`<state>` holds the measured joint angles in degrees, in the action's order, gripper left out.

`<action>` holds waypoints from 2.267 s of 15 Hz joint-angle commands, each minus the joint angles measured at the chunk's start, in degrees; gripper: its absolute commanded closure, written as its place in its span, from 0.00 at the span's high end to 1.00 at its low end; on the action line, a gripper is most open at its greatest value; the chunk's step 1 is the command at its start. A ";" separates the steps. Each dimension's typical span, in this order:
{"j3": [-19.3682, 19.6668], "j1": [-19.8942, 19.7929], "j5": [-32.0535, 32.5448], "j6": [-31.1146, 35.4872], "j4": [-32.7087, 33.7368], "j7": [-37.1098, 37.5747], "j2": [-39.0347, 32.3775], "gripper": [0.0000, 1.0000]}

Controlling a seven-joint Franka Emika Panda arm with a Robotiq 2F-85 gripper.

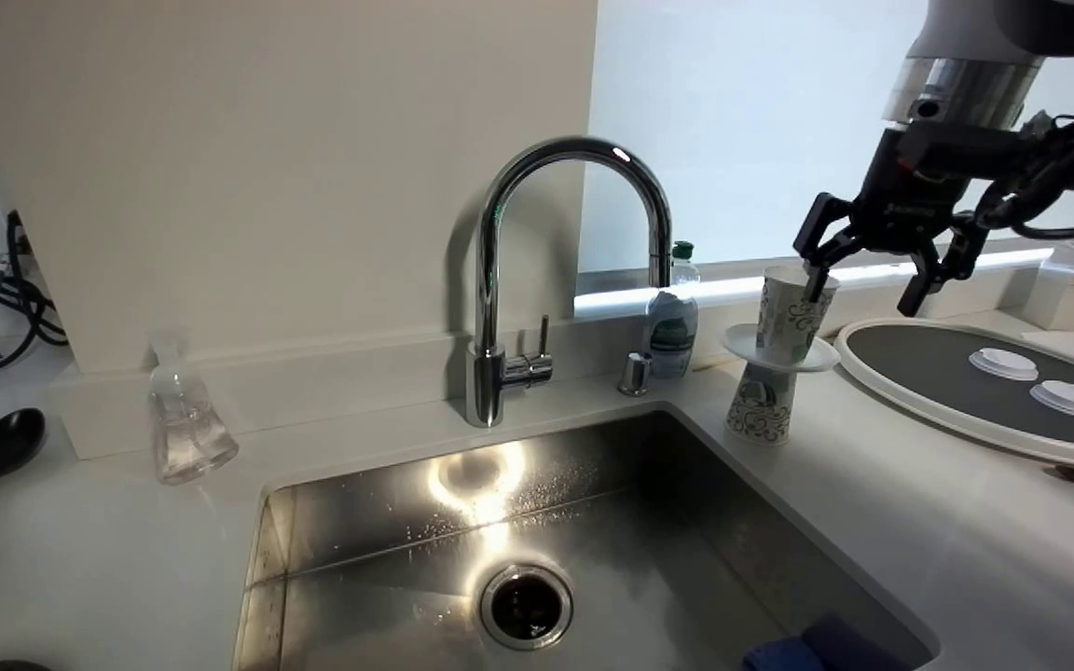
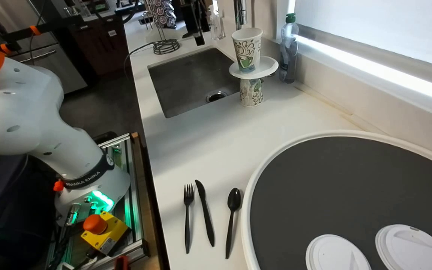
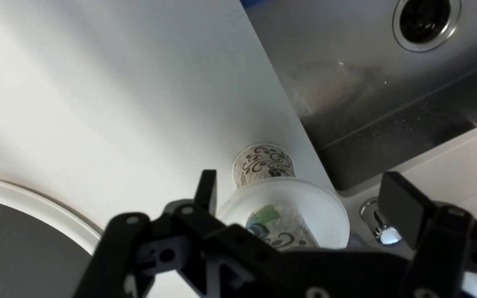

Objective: Put the cup on the counter, then place the plate on it

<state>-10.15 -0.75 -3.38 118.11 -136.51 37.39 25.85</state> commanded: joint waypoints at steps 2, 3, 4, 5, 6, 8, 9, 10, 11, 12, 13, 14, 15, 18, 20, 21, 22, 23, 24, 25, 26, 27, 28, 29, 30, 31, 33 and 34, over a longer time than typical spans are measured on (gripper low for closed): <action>-1.26 -2.06 2.46 5.06 -0.93 7.41 0.36 1.00; -1.34 -2.25 2.98 5.65 -0.89 8.49 0.35 1.00; -1.60 -2.63 3.98 6.40 -0.92 9.78 0.33 1.00; -1.94 -3.14 5.28 6.90 -0.94 11.41 0.22 1.00; -2.08 -3.43 6.44 7.52 -1.03 12.59 0.15 1.00; -2.61 -4.33 9.65 8.13 -1.03 15.71 -0.10 1.00; -2.66 -4.57 10.92 8.33 -1.07 16.93 -0.20 1.00; -2.63 -4.78 11.92 8.39 -1.04 18.10 -0.46 1.00; -2.59 -4.95 12.78 8.43 -1.04 19.19 -0.70 1.00; -2.45 -4.97 13.39 8.52 -1.05 20.06 -0.89 1.00; -2.31 -5.04 13.98 8.56 -1.00 20.96 -1.17 1.00; -2.13 -5.07 14.33 8.75 -1.03 21.68 -1.39 1.00; -1.93 -5.06 14.53 9.01 -1.09 22.23 -1.57 1.00; -1.33 -5.08 14.89 11.67 -1.41 23.27 -2.45 1.00; -1.12 -5.18 15.05 13.17 -1.50 23.63 -3.22 1.00; -1.07 -5.23 15.19 13.73 -1.54 23.86 -3.59 1.00; -1.01 -5.28 15.29 14.09 -1.53 24.09 -4.07 1.00; -0.96 -5.29 15.33 14.51 -1.56 24.21 -4.43 1.00; -0.89 -5.30 15.35 14.66 -1.51 24.29 -4.88 0.83; -0.79 -5.25 15.37 15.00 -1.54 24.27 -5.17 0.72; -0.71 -5.23 15.42 15.22 -1.54 24.34 -5.46 0.66; -0.62 -5.18 15.42 15.34 -1.55 24.37 -5.68 0.56; -0.55 -5.14 15.49 15.42 -1.55 24.42 -5.89 0.49; -0.49 -5.10 15.53 15.46 -1.55 24.47 -6.02 0.42; -0.44 -5.08 15.58 15.50 -1.56 24.55 -6.09 0.33; -0.40 -5.06 15.62 15.56 -1.54 24.60 -6.21 0.27; -0.29 -5.00 15.53 15.71 -1.56 24.65 -6.36 0.11; -0.25 -4.96 15.50 15.74 -1.56 24.65 -6.42 0.04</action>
<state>-10.78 -5.98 10.77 131.77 -137.23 60.20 19.78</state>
